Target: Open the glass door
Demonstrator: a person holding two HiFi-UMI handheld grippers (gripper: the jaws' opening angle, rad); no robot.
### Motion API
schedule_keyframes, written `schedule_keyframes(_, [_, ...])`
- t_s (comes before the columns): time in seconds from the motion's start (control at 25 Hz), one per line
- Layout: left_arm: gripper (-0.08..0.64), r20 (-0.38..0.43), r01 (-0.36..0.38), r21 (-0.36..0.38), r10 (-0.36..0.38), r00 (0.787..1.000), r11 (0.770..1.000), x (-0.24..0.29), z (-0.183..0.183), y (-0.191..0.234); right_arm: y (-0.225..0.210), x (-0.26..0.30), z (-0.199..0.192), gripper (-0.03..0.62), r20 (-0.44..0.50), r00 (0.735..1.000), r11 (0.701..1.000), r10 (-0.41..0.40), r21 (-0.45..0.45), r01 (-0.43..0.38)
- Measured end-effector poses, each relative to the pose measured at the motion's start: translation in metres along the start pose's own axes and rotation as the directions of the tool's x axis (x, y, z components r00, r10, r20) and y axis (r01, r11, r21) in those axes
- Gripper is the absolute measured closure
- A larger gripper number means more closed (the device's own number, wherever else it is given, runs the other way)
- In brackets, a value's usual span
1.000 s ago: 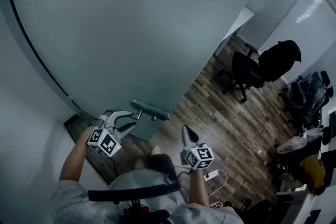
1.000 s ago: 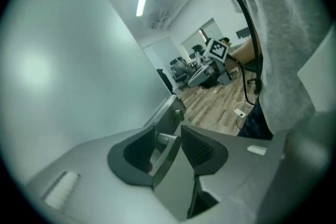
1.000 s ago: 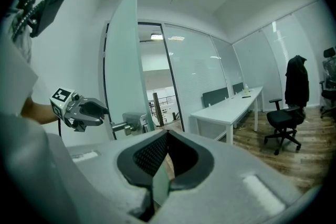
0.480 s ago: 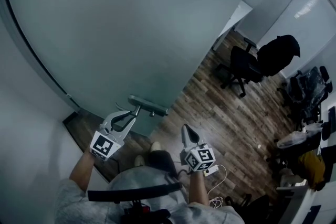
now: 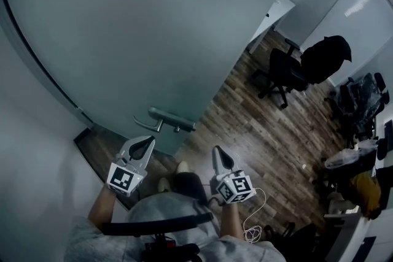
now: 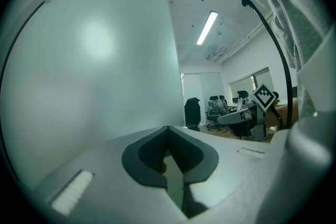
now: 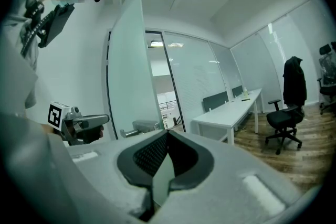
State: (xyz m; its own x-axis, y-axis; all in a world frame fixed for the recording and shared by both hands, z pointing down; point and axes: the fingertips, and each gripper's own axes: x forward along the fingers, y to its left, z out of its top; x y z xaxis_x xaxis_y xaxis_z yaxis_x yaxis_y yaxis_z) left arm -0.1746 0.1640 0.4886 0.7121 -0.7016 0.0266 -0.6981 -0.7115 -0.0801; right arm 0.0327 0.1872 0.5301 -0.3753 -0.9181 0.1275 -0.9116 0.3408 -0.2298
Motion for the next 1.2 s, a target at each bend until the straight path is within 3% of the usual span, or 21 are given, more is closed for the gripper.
schedule_keyframes(0.28, [0.555, 0.014, -0.052, -0.094, 0.053, 0.998, 0.994, -0.010, 0.007, -0.002, 0.003, -0.011, 0.001, 0.591, 0.013, 1.000, 1.000, 0.000, 0.006, -0.001])
schedule_keyframes(0.56, [0.555, 0.004, -0.023, -0.002, 0.023, 1.000, 1.000, -0.013, 0.005, -0.017, 0.009, -0.015, 0.004, 0.591, 0.029, 0.999, 1.000, 0.020, 0.003, -0.021])
schedule_keyframes(0.88, [0.555, 0.018, -0.026, -0.053, 0.027, 0.999, 0.998, -0.010, 0.007, -0.016, 0.011, -0.014, -0.002, 0.591, 0.010, 0.999, 0.999, 0.038, 0.002, -0.038])
schedule_keyframes(1.2, [0.555, 0.015, -0.030, -0.045, 0.031, 0.999, 0.999, -0.008, 0.005, -0.009, 0.011, -0.008, -0.004, 0.591, 0.009, 0.999, 0.999, 0.040, 0.004, -0.040])
